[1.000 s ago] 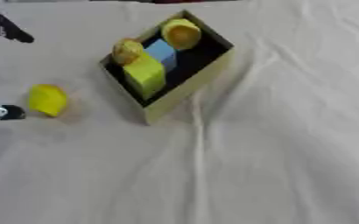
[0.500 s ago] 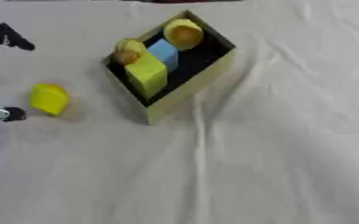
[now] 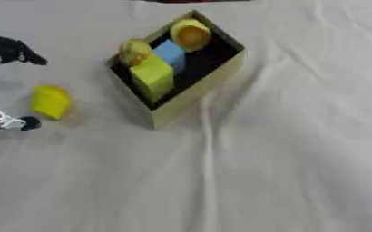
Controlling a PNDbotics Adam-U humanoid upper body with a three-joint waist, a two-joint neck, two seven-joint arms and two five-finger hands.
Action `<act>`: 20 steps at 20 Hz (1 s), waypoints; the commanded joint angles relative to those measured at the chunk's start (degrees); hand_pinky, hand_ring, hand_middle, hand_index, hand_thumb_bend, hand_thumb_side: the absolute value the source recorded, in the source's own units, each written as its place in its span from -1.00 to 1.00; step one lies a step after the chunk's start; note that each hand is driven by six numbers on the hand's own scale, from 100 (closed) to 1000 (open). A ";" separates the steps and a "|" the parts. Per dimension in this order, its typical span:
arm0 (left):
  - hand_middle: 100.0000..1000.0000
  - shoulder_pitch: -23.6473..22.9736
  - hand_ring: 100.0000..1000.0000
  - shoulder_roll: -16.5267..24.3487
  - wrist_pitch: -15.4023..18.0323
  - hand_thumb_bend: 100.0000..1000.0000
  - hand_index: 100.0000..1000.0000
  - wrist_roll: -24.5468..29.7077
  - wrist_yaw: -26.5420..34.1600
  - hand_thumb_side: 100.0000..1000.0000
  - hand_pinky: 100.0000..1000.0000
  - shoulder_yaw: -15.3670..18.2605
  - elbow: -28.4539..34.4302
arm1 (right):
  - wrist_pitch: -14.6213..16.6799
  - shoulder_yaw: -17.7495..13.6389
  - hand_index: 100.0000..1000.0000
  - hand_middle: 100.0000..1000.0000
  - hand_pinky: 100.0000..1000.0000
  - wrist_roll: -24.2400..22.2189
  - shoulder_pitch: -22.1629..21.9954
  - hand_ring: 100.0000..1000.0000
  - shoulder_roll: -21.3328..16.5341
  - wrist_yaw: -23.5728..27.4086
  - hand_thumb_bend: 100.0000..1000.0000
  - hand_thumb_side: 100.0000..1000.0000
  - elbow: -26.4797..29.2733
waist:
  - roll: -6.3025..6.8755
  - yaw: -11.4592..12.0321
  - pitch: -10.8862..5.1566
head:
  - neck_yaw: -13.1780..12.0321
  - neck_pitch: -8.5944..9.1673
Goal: Pick up objects on the table and place them in the box.
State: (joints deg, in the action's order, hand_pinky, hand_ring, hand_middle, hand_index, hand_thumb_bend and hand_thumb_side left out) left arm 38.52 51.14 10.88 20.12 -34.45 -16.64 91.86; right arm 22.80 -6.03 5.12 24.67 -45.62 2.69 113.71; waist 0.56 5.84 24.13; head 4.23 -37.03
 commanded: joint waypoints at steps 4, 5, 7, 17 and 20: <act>0.41 1.52 0.49 -0.02 1.19 0.18 0.68 0.05 -0.78 -0.45 0.52 -0.72 -2.45 | 0.05 -0.65 0.42 0.09 0.69 -0.37 0.46 0.54 -0.86 0.11 -1.00 -0.16 0.88 | 0.07 -0.14 -0.96 | -0.30 0.87; 0.41 1.67 0.50 -0.25 1.38 0.17 0.68 0.04 -1.13 -0.46 0.52 -0.92 -2.95 | 0.05 -0.65 0.42 0.09 0.69 -0.39 0.46 0.54 -0.83 0.13 -1.00 -0.16 0.88 | 0.07 -0.17 -0.96 | -0.34 0.90; 0.42 2.04 0.50 -0.77 1.74 0.14 0.68 -0.26 -2.31 -0.47 0.52 -1.19 -4.08 | 0.04 -0.65 0.42 0.09 0.69 -0.42 0.47 0.54 -0.76 0.19 -1.00 -0.16 0.88 | 0.05 -0.22 -0.96 | -0.44 0.94; 0.42 3.06 0.50 -3.44 3.60 -0.23 0.67 -1.11 -7.21 -0.65 0.52 -1.95 -9.76 | 0.00 -0.54 0.42 0.09 0.69 -0.73 0.47 0.54 -0.46 0.39 -1.00 -0.15 0.88 | -0.10 -0.41 -0.86 | -0.72 1.18; 0.41 3.20 0.49 -3.81 3.80 -0.37 0.66 -0.67 -7.18 -0.68 0.51 -2.05 -10.36 | 0.04 -0.58 0.42 0.09 0.69 -0.76 0.41 0.54 -0.43 0.44 -1.00 -0.15 0.88 | -0.17 -0.49 -0.85 | -0.77 1.20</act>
State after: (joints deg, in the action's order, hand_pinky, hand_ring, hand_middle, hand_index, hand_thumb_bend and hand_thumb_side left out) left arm 40.74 46.18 14.47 19.26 -41.47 -18.90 81.41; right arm 22.71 -6.00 4.53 24.69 -45.08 2.77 113.71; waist 0.47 5.35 24.39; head 3.60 -36.55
